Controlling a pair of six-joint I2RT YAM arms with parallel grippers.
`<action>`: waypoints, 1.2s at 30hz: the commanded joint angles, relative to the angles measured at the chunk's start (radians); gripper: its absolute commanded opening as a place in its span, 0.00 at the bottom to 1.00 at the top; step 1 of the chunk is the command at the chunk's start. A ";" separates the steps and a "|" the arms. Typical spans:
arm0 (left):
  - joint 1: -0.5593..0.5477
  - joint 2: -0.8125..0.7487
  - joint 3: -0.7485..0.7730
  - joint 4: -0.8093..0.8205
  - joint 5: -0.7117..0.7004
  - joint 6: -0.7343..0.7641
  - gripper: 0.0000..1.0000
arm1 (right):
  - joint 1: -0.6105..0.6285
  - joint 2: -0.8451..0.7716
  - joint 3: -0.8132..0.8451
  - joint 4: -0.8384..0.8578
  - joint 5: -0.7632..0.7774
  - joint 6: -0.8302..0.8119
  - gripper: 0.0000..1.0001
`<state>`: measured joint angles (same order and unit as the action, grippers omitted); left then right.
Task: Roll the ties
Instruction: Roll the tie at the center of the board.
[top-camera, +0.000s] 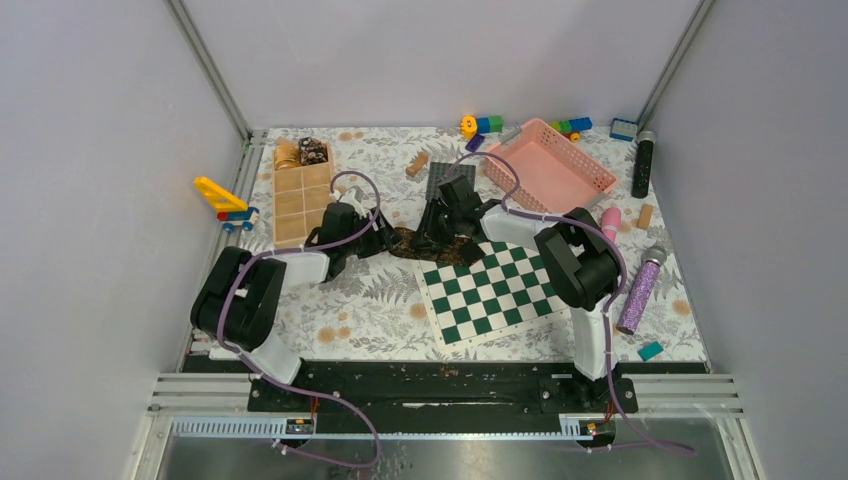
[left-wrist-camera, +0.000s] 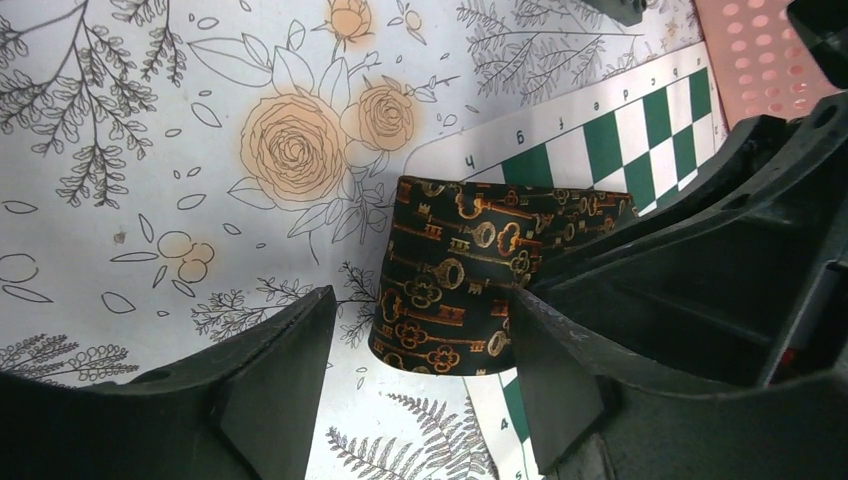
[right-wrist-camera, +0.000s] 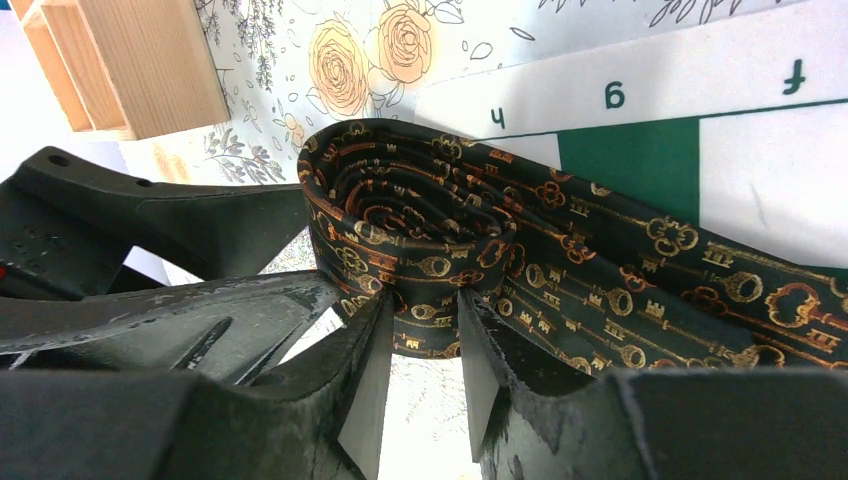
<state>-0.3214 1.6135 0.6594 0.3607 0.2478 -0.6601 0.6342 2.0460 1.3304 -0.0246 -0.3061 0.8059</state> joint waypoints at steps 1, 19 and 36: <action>0.005 0.028 0.021 0.084 0.043 0.019 0.66 | 0.010 0.017 0.024 -0.020 0.015 -0.006 0.38; 0.005 0.138 -0.016 0.294 0.186 -0.021 0.54 | 0.009 0.013 0.018 -0.023 0.022 -0.003 0.38; 0.004 0.103 -0.039 0.273 0.178 -0.018 0.46 | -0.038 -0.265 -0.023 -0.076 0.100 -0.079 0.53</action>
<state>-0.3126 1.7496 0.6216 0.6407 0.3992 -0.6872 0.6262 1.9675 1.3094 -0.0692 -0.2714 0.7853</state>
